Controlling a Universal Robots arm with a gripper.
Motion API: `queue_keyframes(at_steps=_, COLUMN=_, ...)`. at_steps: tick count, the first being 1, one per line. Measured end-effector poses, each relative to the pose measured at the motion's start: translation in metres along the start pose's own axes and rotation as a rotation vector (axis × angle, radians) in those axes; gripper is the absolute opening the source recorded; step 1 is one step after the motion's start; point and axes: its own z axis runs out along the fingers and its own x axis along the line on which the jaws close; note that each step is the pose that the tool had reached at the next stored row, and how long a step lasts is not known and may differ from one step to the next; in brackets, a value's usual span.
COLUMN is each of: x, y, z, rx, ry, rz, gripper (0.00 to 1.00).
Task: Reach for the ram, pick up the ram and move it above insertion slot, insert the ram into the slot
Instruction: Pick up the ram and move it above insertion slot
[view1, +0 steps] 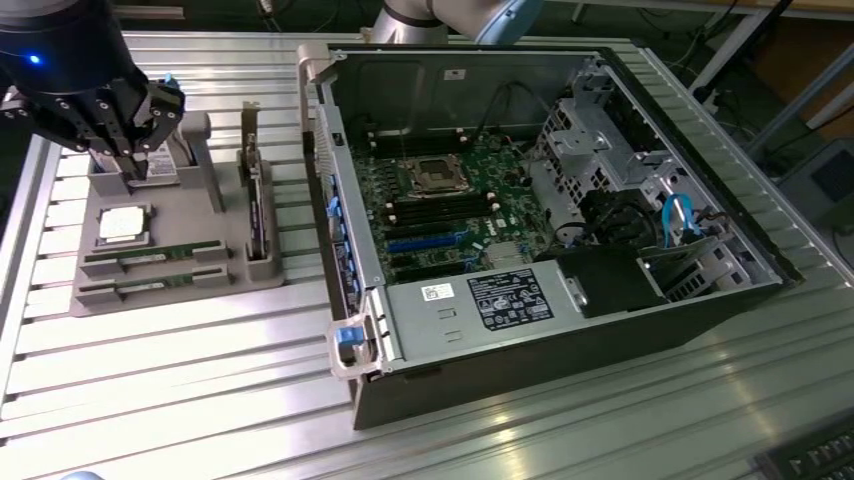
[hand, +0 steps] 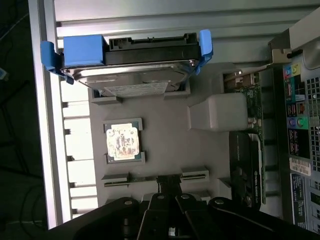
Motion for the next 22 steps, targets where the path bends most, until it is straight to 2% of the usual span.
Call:
queue_keyframes(at_steps=3, x=0.0002, y=-0.0003, z=0.0055, rx=-0.0001, ry=-0.0006, rz=0.000, gripper=0.11)
queue_keyframes(at_steps=16, x=0.0002, y=-0.0003, z=0.0055, rx=0.0000, ry=-0.0006, rz=0.000, gripper=0.11)
queue_keyframes(at_steps=17, x=0.0002, y=-0.0003, z=0.0055, rx=0.0000, ry=-0.0006, rz=0.000, gripper=0.11)
queue_keyframes(at_steps=18, x=0.0003, y=-0.0002, z=0.0055, rx=0.0000, ry=-0.0006, rz=0.000, gripper=0.17)
queue_keyframes(at_steps=19, x=0.0002, y=-0.0003, z=0.0055, rx=0.0000, ry=-0.0006, rz=0.000, gripper=0.17)
queue_keyframes(at_steps=20, x=0.0003, y=-0.0002, z=0.0055, rx=0.0000, ry=-0.0006, rz=0.000, gripper=0.24)
queue_keyframes(at_steps=22, x=0.0002, y=-0.0003, z=0.0055, rx=0.0000, ry=-0.0006, rz=0.000, gripper=0.24)
